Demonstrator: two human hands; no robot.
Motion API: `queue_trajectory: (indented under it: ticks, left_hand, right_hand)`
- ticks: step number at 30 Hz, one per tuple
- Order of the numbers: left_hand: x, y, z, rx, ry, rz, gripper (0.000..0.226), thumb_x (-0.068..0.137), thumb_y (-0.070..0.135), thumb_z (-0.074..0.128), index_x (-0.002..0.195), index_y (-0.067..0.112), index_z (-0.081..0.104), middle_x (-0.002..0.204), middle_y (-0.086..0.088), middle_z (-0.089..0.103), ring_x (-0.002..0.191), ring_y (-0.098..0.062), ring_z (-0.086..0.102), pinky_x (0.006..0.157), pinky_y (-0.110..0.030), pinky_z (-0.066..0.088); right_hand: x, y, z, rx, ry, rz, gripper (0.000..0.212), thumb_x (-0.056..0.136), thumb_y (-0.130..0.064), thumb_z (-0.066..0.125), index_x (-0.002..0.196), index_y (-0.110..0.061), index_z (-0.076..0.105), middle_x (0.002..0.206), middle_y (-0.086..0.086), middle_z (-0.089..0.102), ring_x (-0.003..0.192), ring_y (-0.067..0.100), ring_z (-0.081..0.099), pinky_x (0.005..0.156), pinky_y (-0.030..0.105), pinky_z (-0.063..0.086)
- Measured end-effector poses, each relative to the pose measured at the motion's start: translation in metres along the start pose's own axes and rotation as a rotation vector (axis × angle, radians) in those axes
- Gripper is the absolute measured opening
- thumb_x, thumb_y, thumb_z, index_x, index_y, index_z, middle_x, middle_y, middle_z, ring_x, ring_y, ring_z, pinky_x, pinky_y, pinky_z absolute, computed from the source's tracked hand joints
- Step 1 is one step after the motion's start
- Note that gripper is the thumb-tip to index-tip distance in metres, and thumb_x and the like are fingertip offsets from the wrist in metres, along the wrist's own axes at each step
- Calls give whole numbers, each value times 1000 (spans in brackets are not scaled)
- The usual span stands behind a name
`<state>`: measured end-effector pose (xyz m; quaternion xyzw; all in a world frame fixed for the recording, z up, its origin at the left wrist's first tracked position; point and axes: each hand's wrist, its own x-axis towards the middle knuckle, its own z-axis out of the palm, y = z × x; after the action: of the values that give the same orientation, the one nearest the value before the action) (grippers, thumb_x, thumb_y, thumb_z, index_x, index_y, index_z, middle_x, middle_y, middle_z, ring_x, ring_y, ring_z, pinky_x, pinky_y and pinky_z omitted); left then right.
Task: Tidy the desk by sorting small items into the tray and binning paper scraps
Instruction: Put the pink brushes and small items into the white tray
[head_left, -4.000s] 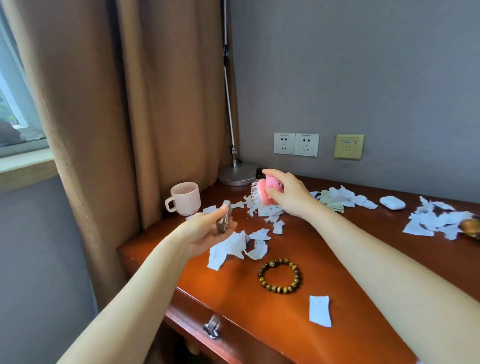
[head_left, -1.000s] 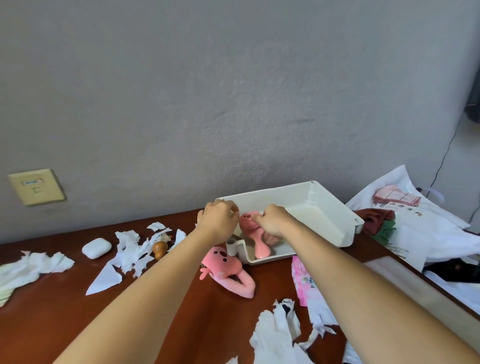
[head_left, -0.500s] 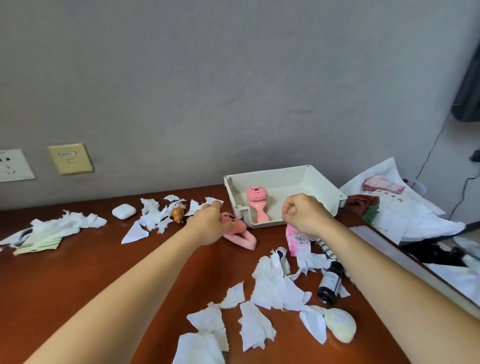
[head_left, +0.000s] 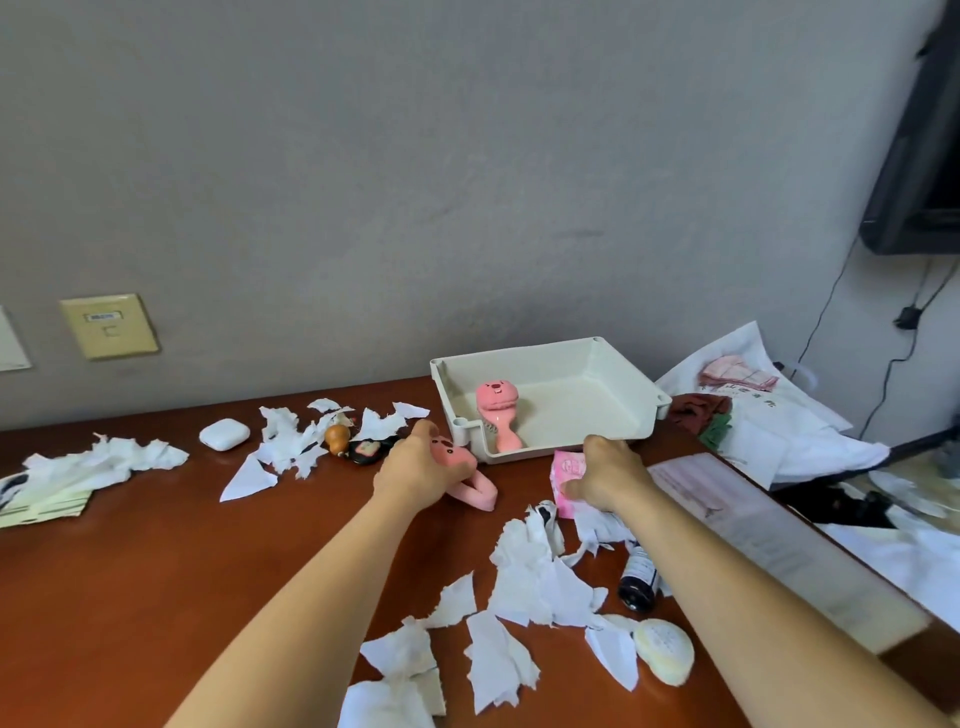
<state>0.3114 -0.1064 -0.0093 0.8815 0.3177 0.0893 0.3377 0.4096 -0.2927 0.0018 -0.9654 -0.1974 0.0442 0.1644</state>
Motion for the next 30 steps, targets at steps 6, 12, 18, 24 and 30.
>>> queue_trajectory:
  ticks: [6, 12, 18, 24, 30]
  left_hand:
    - [-6, -6, -2, -42, 54, 12, 62, 79, 37, 69, 131, 18, 41, 117, -6, 57, 93, -20, 50, 78, -30, 46]
    - [-14, -17, -14, -71, 60, 33, 65, 75, 33, 74, 129, 19, 41, 111, -3, 52, 97, -21, 50, 82, -31, 46]
    - [-26, -22, -29, -162, 148, 162, 65, 74, 21, 78, 132, 18, 46, 120, -4, 52, 99, -16, 48, 83, -27, 44]
    - [-34, 1, -45, -199, 232, 326, 62, 71, 23, 81, 125, 19, 52, 110, 6, 56, 97, -12, 52, 76, -21, 42]
    - [-25, 47, -57, -72, 188, 471, 61, 69, 30, 82, 121, 20, 51, 104, 6, 56, 90, -12, 52, 69, -13, 35]
  right_hand:
    - [2, -1, 4, 47, -10, 38, 50, 83, -26, 71, 120, -4, 47, 128, 15, 54, 116, 32, 55, 87, 34, 46]
    - [5, 1, 6, 206, -8, 65, 47, 81, -19, 72, 120, -6, 49, 126, 14, 56, 113, 32, 57, 90, 35, 49]
    - [2, 9, -2, 458, 65, 98, 42, 84, -10, 66, 124, -6, 55, 125, 15, 58, 110, 30, 58, 83, 27, 46]
    - [6, 8, -25, 550, 93, 80, 40, 85, -10, 66, 123, -7, 55, 125, 18, 58, 113, 31, 56, 88, 27, 44]
    - [25, 7, -47, 630, 191, 57, 32, 88, -13, 61, 120, -10, 60, 121, 15, 63, 105, 29, 59, 84, 26, 44]
